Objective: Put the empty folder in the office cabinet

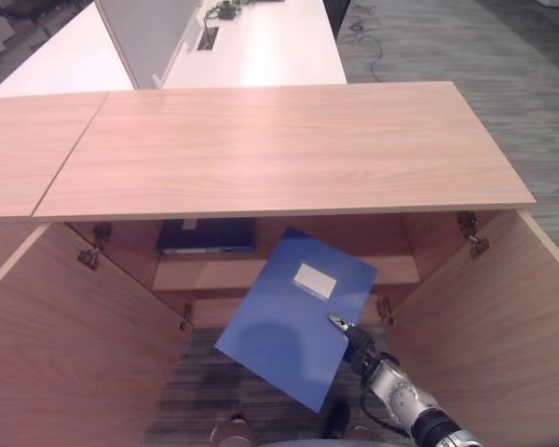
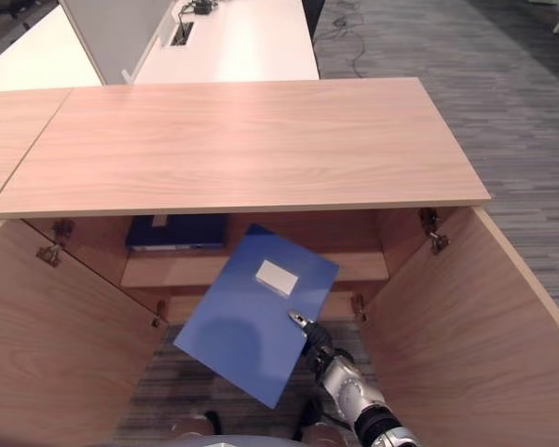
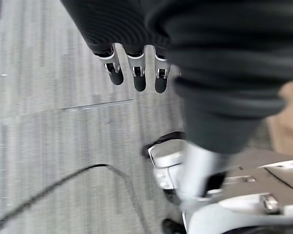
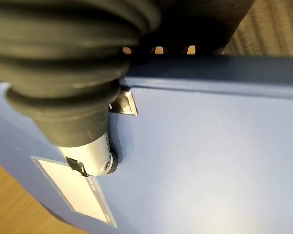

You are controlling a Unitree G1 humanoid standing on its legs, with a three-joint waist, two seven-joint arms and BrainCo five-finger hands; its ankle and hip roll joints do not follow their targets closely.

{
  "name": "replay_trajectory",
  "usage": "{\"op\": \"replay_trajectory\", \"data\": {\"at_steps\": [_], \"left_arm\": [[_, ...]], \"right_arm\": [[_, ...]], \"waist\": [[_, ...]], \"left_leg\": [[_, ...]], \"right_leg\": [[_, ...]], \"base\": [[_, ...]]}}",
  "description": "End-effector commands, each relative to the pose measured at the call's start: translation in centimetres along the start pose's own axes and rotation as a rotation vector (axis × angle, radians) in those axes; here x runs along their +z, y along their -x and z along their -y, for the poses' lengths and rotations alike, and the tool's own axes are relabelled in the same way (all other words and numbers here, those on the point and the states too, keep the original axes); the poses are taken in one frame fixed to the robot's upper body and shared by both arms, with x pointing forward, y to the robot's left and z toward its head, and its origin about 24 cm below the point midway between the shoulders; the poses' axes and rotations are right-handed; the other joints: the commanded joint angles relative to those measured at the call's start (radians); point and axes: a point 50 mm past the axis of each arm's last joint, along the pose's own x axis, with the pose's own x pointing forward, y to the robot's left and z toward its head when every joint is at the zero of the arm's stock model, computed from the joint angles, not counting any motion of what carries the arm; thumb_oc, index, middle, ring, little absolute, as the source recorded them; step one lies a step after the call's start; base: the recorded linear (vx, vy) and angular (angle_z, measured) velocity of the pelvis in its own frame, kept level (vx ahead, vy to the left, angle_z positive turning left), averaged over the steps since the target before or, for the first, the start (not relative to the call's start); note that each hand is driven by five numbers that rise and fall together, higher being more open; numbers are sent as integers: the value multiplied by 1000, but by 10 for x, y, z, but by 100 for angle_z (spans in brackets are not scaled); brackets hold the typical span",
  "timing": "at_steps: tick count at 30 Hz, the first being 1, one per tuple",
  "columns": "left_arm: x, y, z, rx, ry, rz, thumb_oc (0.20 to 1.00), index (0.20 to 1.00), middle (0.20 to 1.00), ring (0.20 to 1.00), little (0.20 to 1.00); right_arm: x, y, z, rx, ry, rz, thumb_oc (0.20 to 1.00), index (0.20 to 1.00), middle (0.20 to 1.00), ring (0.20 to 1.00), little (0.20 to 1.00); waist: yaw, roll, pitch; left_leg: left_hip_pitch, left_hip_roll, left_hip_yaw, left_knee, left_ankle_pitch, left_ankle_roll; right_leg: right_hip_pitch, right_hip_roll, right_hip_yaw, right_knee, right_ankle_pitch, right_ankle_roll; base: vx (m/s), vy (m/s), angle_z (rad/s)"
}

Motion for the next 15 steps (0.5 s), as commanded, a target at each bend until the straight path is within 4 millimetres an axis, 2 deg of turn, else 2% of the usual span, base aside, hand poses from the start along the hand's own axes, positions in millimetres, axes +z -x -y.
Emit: {"op": "replay_trajectory", "data": {"at_steps": [1, 2, 3, 4, 8, 9, 10, 11, 13, 15], "left_arm": [[4, 0, -6, 30, -15, 14, 1000, 1000, 1000, 1000, 1000], [3, 0, -7, 33, -31, 25, 1000, 1000, 1000, 1000, 1000], [1, 0, -5, 33, -49, 22, 1000, 1000, 1000, 1000, 1000], [1, 0, -5, 33, -48, 22, 1000, 1000, 1000, 1000, 1000], [13, 0, -8, 58, -78, 52, 1000, 1000, 1000, 1000, 1000], [13, 0, -8, 58, -78, 52, 1000, 1000, 1000, 1000, 1000], [18, 0, -10, 70, -71, 71, 1000, 1000, 1000, 1000, 1000], [18, 0, -10, 70, -71, 71, 1000, 1000, 1000, 1000, 1000], [25, 0, -9, 71, -76, 98, 1000, 1000, 1000, 1000, 1000], [28, 0, -9, 73, -84, 110, 1000, 1000, 1000, 1000, 1000]], "right_arm": [[35, -8, -31, 142, -59, 168, 200, 200, 200, 200, 200], [43, -8, -32, 146, -61, 198, 200, 200, 200, 200, 200], [46, -7, -41, 185, -83, 222, 200, 200, 200, 200, 200], [46, -7, -41, 185, -83, 222, 200, 200, 200, 200, 200], [66, -7, -59, 244, -74, 297, 200, 200, 200, 200, 200], [67, -7, -59, 244, -74, 297, 200, 200, 200, 200, 200], [82, -6, -71, 287, -67, 354, 200, 200, 200, 200, 200], [82, -6, -71, 287, -67, 354, 200, 200, 200, 200, 200], [111, 2, -89, 355, -33, 472, 200, 200, 200, 200, 200], [129, 10, -98, 394, -31, 554, 200, 200, 200, 200, 200]], "waist": [[16, -2, 43], [24, 12, 40], [14, 25, 43], [14, 24, 42], [-1, 30, 97], [0, 30, 95], [-2, 34, 115], [-2, 34, 114], [-2, 35, 130], [-3, 34, 132]], "left_leg": [[34, -24, 0, -162, -4, 7], [49, -23, -1, -234, 27, 2], [55, -33, 3, -250, 19, 9], [54, -33, 4, -249, 19, 9], [-54, -40, 8, -115, -28, 38], [-58, -40, 9, -111, -30, 38], [-130, -42, 8, -40, -61, 57], [-131, -41, 8, -39, -61, 57], [-226, -49, -3, 68, -105, 80], [-299, -43, -13, 145, -138, 90]], "right_leg": [[0, -79, 40, 121, -72, 95], [-18, -76, 60, 152, -76, 101], [-53, -90, 86, 204, -80, 101], [-55, -91, 88, 207, -81, 101], [-186, -146, 138, 339, -95, 85], [-190, -146, 139, 342, -96, 85], [-268, -163, 163, 401, -108, 79], [-269, -163, 163, 402, -108, 79], [-350, -178, 194, 482, -139, 68], [-410, -191, 203, 548, -170, 60]], "base": [[125, 122, -4], [121, 198, -19], [121, 200, -29], [16, 165, -55], [-91, 122, -42], [-136, 136, -14], [-84, 92, -3], [-119, 144, 3], [-73, 98, 7], [-52, 51, -4]]}}
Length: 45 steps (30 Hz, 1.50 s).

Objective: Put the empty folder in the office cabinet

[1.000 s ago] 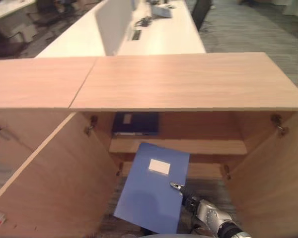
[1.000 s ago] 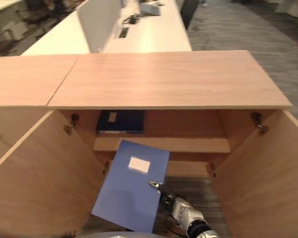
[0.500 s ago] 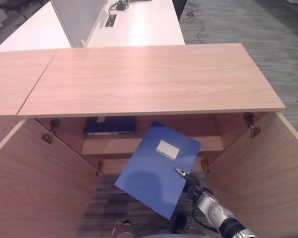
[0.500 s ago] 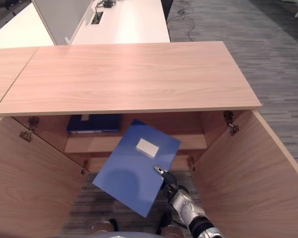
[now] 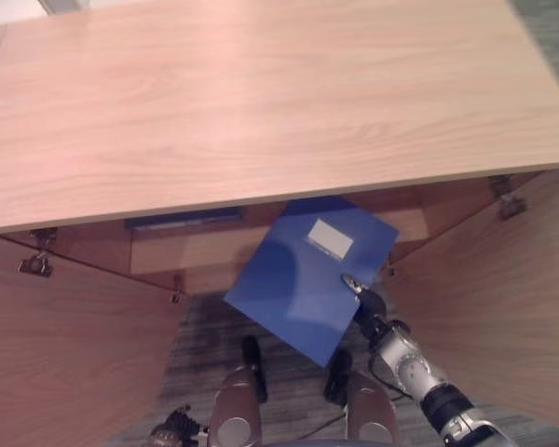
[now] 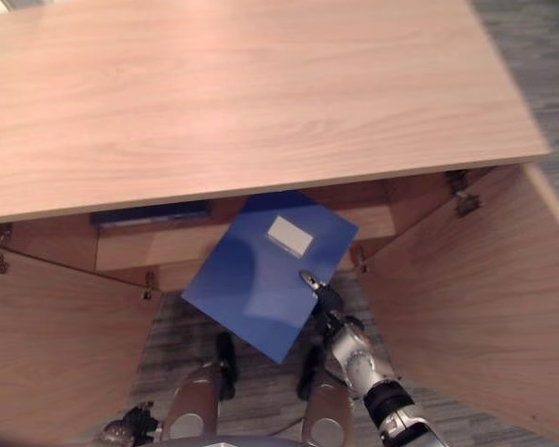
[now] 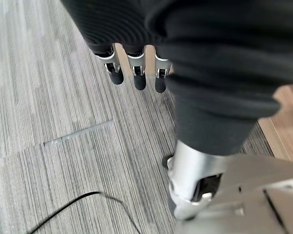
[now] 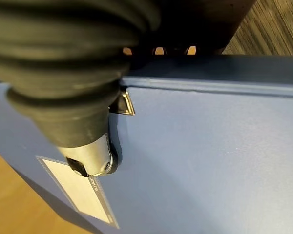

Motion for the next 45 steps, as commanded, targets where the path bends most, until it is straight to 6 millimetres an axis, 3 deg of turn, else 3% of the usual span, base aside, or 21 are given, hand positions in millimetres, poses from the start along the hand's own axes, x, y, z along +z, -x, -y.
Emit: {"op": "replay_trajectory", "data": {"at_steps": [1, 2, 3, 4, 6, 8, 16, 18, 19, 21, 25, 30, 34, 39, 45], "left_arm": [[-15, 6, 5, -14, -67, 20, 1000, 1000, 1000, 1000, 1000], [-8, 10, 1, -43, -79, 96, 1000, 1000, 1000, 1000, 1000], [-34, 24, 9, -135, -79, 101, 1000, 1000, 1000, 1000, 1000], [-35, 24, 8, -135, -80, 99, 1000, 1000, 1000, 1000, 1000], [-52, 32, 13, -223, -84, 63, 1000, 1000, 1000, 1000, 1000], [-54, 35, 14, -238, -91, 61, 1000, 1000, 1000, 1000, 1000], [-45, 61, -15, -274, -198, 169, 1000, 1000, 1000, 1000, 1000], [-44, 63, -23, -261, -209, 173, 1000, 1000, 1000, 1000, 1000], [-39, 64, -28, -250, -224, 188, 1000, 1000, 1000, 1000, 1000], [-38, 64, -29, -248, -224, 191, 1000, 1000, 1000, 1000, 1000], [-26, 65, -39, -215, -233, 207, 1000, 1000, 1000, 1000, 1000], [-8, 65, -42, -196, -214, 254, 1000, 1000, 1000, 1000, 1000], [5, 67, -44, -200, -207, 297, 1000, 1000, 1000, 1000, 1000], [14, 70, -47, -199, -216, 322, 1000, 1000, 1000, 1000, 1000], [21, 72, -53, -193, -216, 339, 1000, 1000, 1000, 1000, 1000]], "right_arm": [[56, -1, -53, 237, -57, 300, 200, 200, 200, 200, 200], [65, -1, -50, 225, -59, 320, 200, 200, 200, 200, 200], [83, -1, -48, 205, -72, 383, 200, 200, 200, 200, 200], [83, -1, -48, 203, -74, 382, 200, 200, 200, 200, 200], [102, 1, -58, 221, -46, 451, 200, 200, 200, 200, 200], [110, 2, -62, 230, -33, 478, 200, 200, 200, 200, 200], [154, 12, -84, 306, -46, 641, 200, 200, 200, 200, 200], [171, 11, -84, 284, -50, 693, 200, 200, 200, 200, 200], [188, 8, -83, 245, -97, 753, 200, 200, 200, 200, 200], [190, 7, -84, 247, -99, 756, 200, 200, 200, 200, 200], [247, -7, -72, 78, -359, 895, 200, 200, 200, 200, 200], [286, -9, -63, -32, -601, 981, 200, 200, 200, 200, 200], [301, -9, -59, -97, -647, 983, 200, 200, 200, 200, 200], [306, -14, -54, -183, -671, 934, 200, 200, 200, 200, 200], [307, -22, -50, -331, -566, 813, 200, 200, 200, 200, 200]], "waist": [[0, 1, -33], [8, 16, -37], [14, 37, -27], [15, 36, -33], [11, 49, -30], [13, 50, -40], [28, 61, -53], [32, 62, -55], [35, 62, -58], [36, 60, -57], [55, 60, -62], [77, 71, -62], [98, 78, -66], [120, 85, -61], [139, 91, -48]], "left_leg": [[-92, 43, -40, 179, -108, 10], [-139, 40, -53, 224, -126, 21], [-206, 34, -69, 297, -151, 36], [-215, 35, -70, 304, -155, 36], [-303, 30, -82, 386, -189, 52], [-355, 31, -87, 432, -204, 56], [-562, 28, -145, 640, -288, 99], [-581, 26, -155, 666, -299, 104], [-601, 23, -161, 689, -309, 107], [-605, 23, -162, 693, -311, 107], [-632, 21, -173, 736, -332, 106], [-649, 13, -183, 756, -341, 105], [-654, 4, -183, 743, -331, 103], [-655, -5, -187, 737, -327, 103], [-666, -8, -191, 744, -325, 103]], "right_leg": [[-53, -49, 46, 66, 1, 23], [-90, -58, 46, 112, -23, 18], [-149, -66, 60, 182, -51, 9], [-157, -67, 61, 189, -55, 9], [-251, -70, 93, 274, -97, -12], [-298, -75, 107, 316, -121, -24], [-516, -93, 182, 542, -219, -90], [-538, -97, 191, 569, -232, -100], [-555, -96, 199, 592, -242, -106], [-560, -96, 200, 597, -244, -106], [-588, -95, 214, 641, -266, -113], [-600, -97, 212, 664, -284, -116], [-596, -104, 206, 658, -282, -112], [-588, -110, 199, 654, -281, -104], [-590, -116, 193, 661, -281, -102]], "base": [[-39, 36, 6], [-55, 71, 16], [-39, 62, 16], [-42, 67, 7], [-45, 65, 10], [-35, 30, 0], [-32, 14, 2], [0, 0, 0], [0, 0, 0], [0, 0, 0], [0, 0, 0], [5, -3, 6], [-1, -10, 5], [-13, -13, 7], [-19, -11, 11]]}}
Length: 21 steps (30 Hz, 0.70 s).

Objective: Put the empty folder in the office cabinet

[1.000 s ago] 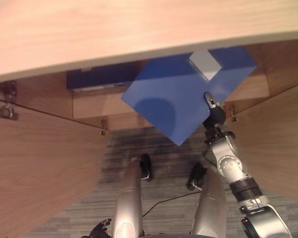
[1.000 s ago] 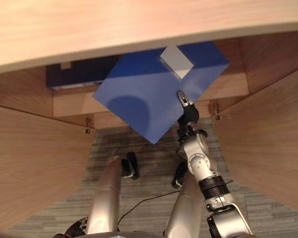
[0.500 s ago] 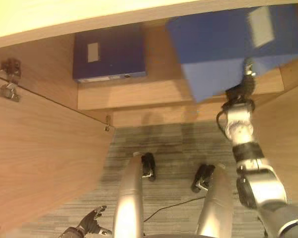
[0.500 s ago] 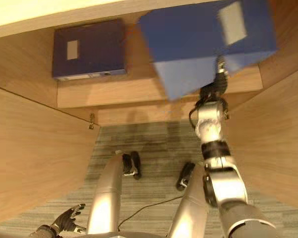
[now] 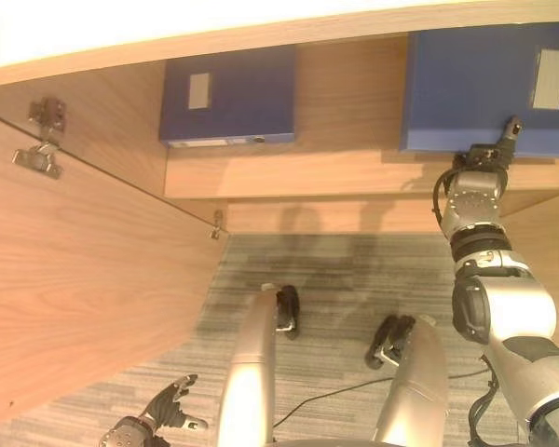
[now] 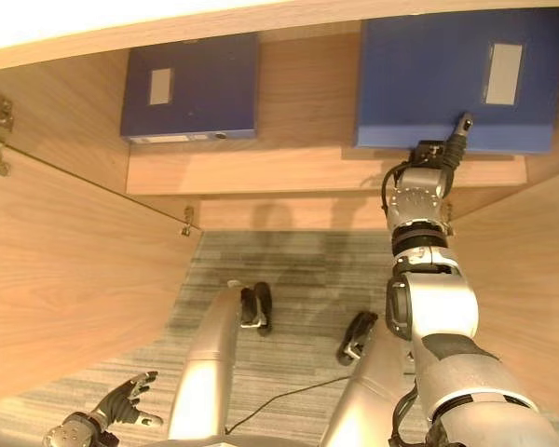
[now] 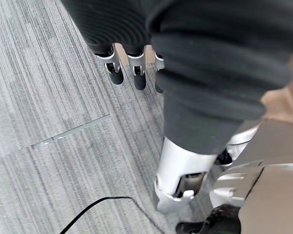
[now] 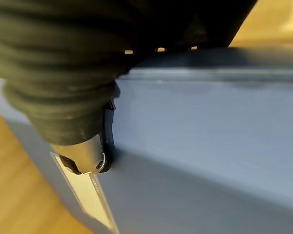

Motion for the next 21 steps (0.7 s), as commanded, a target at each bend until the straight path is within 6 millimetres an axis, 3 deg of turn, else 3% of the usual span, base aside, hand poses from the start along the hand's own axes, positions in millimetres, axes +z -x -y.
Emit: {"op": "replay_trajectory", "data": {"at_steps": [1, 5, 13, 18, 19, 21], "left_arm": [[5, 3, -6, -17, -42, -6, 1000, 1000, 1000, 1000, 1000], [13, 4, -13, -8, -60, 20, 1000, 1000, 1000, 1000, 1000], [20, 9, -28, 37, -88, 41, 1000, 1000, 1000, 1000, 1000], [13, 11, -30, 41, -113, 9, 1000, 1000, 1000, 1000, 1000], [13, 11, -33, 52, -114, 8, 1000, 1000, 1000, 1000, 1000], [15, 11, -34, 54, -115, 16, 1000, 1000, 1000, 1000, 1000]], "right_arm": [[21, 10, -71, 194, 71, 32, 200, 200, 200, 200, 200], [23, 12, -85, 218, 154, 10, 200, 200, 200, 200, 200], [58, 20, -120, 324, 109, 82, 200, 200, 200, 200, 200], [60, 23, -123, 358, 59, 100, 200, 200, 200, 200, 200], [59, 22, -122, 355, 65, 97, 1000, 1000, 1000, 1000, 1000], [58, 22, -121, 359, 76, 93, 1000, 1000, 1000, 1000, 1000]], "waist": [[21, 18, 16], [38, 27, 20], [68, 45, 30], [76, 58, 39], [80, 65, 41], [81, 65, 42]], "left_leg": [[4, 5, -97, 18, -79, 25], [-18, -3, -102, 27, -76, 26], [-72, -16, -111, 69, -84, 26], [-94, -14, -111, 106, -99, 31], [-101, -15, -108, 112, -100, 32], [-103, -15, -107, 113, -100, 32]], "right_leg": [[42, 25, 32, -59, -20, -79], [21, 16, 30, -42, -22, -77], [-30, 1, 37, 6, -32, -63], [-55, 1, 45, 38, -40, -59], [-65, 1, 47, 46, -41, -58], [-68, 1, 48, 47, -42, -58]], "base": [[-18, 0, 10], [-16, -9, 8], [-6, -10, 11], [2, -4, 1], [0, 0, 0], [0, 0, 0]]}}
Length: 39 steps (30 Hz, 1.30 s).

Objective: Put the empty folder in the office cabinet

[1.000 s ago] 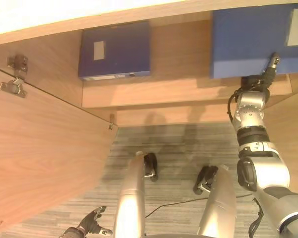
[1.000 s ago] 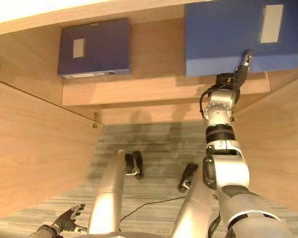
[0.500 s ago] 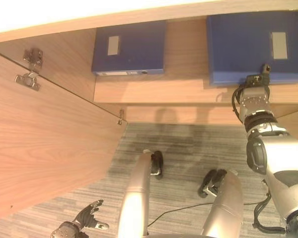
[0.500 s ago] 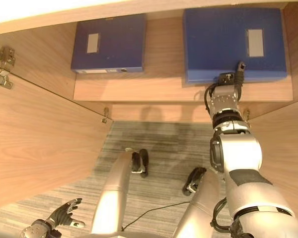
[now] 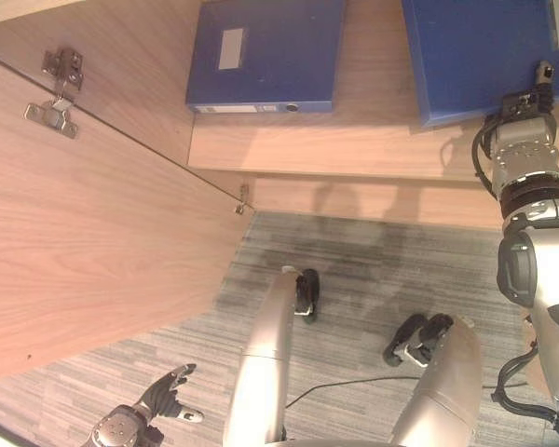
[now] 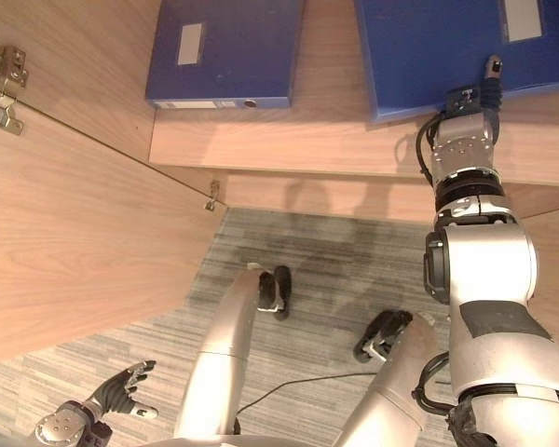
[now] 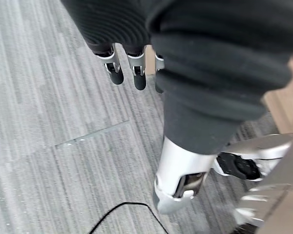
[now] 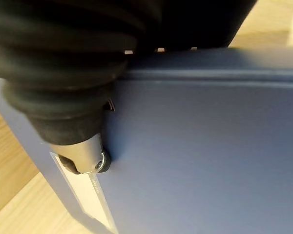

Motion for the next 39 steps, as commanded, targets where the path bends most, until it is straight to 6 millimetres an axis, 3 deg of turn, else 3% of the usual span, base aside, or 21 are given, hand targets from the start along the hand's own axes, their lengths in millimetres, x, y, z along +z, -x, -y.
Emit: {"op": "replay_trajectory", "data": {"at_steps": [1, 2, 3, 4, 6, 9, 13, 18, 23, 26, 28, 36, 39], "left_arm": [[2, 6, -25, 61, -60, -11, 1000, 1000, 1000, 1000, 1000], [4, 6, -25, 62, -60, -4, 1000, 1000, 1000, 1000, 1000], [-62, -10, 3, 65, 3, -255, 1000, 1000, 1000, 1000, 1000], [-72, -18, 8, 114, -37, -301, 1000, 1000, 1000, 1000, 1000], [-83, -21, 5, 154, 1, -380, 1000, 1000, 1000, 1000, 1000], [-81, -28, 5, 188, 34, -380, 1000, 1000, 1000, 1000, 1000], [-85, -27, 3, 187, 17, -396, 1000, 1000, 1000, 1000, 1000], [-78, -30, -6, 161, -22, -374, 1000, 1000, 1000, 1000, 1000], [-70, -34, -5, 129, -39, -343, 1000, 1000, 1000, 1000, 1000], [-63, -37, -5, 115, -44, -315, 1000, 1000, 1000, 1000, 1000], [-61, -37, -3, 90, -45, -298, 1000, 1000, 1000, 1000, 1000], [-60, -34, -1, 50, -53, -269, 1000, 1000, 1000, 1000, 1000], [-52, -34, 0, 36, -46, -220, 1000, 1000, 1000, 1000, 1000]], "right_arm": [[26, 9, -47, 192, -41, 77, 1000, 1000, 1000, 1000, 1000], [25, 9, -47, 191, -33, 73, 1000, 1000, 1000, 1000, 1000], [1, 11, -46, 199, -54, 34, 1000, 1000, 1000, 1000, 1000], [3, 8, -35, 151, -80, 33, 1000, 1000, 1000, 1000, 1000], [17, 5, -32, 131, -59, 82, 1000, 1000, 1000, 1000, 1000], [22, 6, -41, 169, 9, 76, 1000, 1000, 1000, 1000, 1000], [10, 9, -50, 283, 174, 20, 1000, 1000, 1000, 1000, 1000], [-14, 7, -32, 322, 702, -118, 1000, 1000, 1000, 1000, 1000], [-16, 5, -21, 335, 933, -153, 1000, 1000, 1000, 1000, 1000], [-13, 2, -6, 318, 1178, -179, 1000, 1000, 1000, 1000, 1000], [-14, 2, 1, 364, 1401, -207, 1000, 1000, 1000, 1000, 1000], [-23, 8, 6, 550, 1831, -266, 1000, 1000, 1000, 1000, 1000], [-33, 14, 21, 654, 2179, -357, 1000, 1000, 1000, 1000, 1000]], "waist": [[22, -18, -6], [22, -18, -6], [15, -33, -2], [19, -40, 1], [19, -55, -2], [27, -60, 7], [41, -63, 13], [45, -73, 21], [37, -79, 25], [32, -83, 29], [17, -89, 33], [-9, -107, 45], [-17, -113, 51]], "left_leg": [[17, 4, -50, 12, -96, 40], [16, 5, -49, 13, -96, 41], [18, 9, -52, 18, -99, 37], [19, 7, -57, 14, -96, 32], [22, 8, -59, 7, -93, 26], [24, 8, -61, 4, -91, 19], [28, 12, -60, -2, -85, 14], [36, 18, -55, -19, -73, 13], [42, 23, -48, -44, -60, 12], [43, 24, -44, -63, -50, 11], [45, 29, -36, -95, -34, 8], [68, 42, -16, -174, 6, -8], [87, 43, -7, -222, 30, -18]], "right_leg": [[9, 37, 69, -72, 11, -56], [7, 37, 69, -71, 11, -55], [6, 41, 70, -69, 12, -53], [10, 40, 67, -72, 15, -51], [15, 38, 64, -79, 17, -51], [21, 34, 58, -82, 20, -50], [30, 27, 47, -88, 24, -47], [38, 26, 39, -106, 35, -53], [40, 22, 31, -132, 53, -53], [40, 20, 27, -150, 64, -53], [42, 20, 20, -182, 84, -51], [61, 21, -4, -270, 139, -30], [80, 18, -17, -314, 167, -16]], "base": [[0, 0, 0], [0, 0, 0], [-11, -32, -9], [-16, -56, -14], [-10, -59, -3], [-1, -56, 11], [-6, -28, 2], [0, 0, 0], [0, 0, 0], [-37, 17, 0], [-43, 34, 0], [-20, 10, -5], [-24, 1, -8]]}}
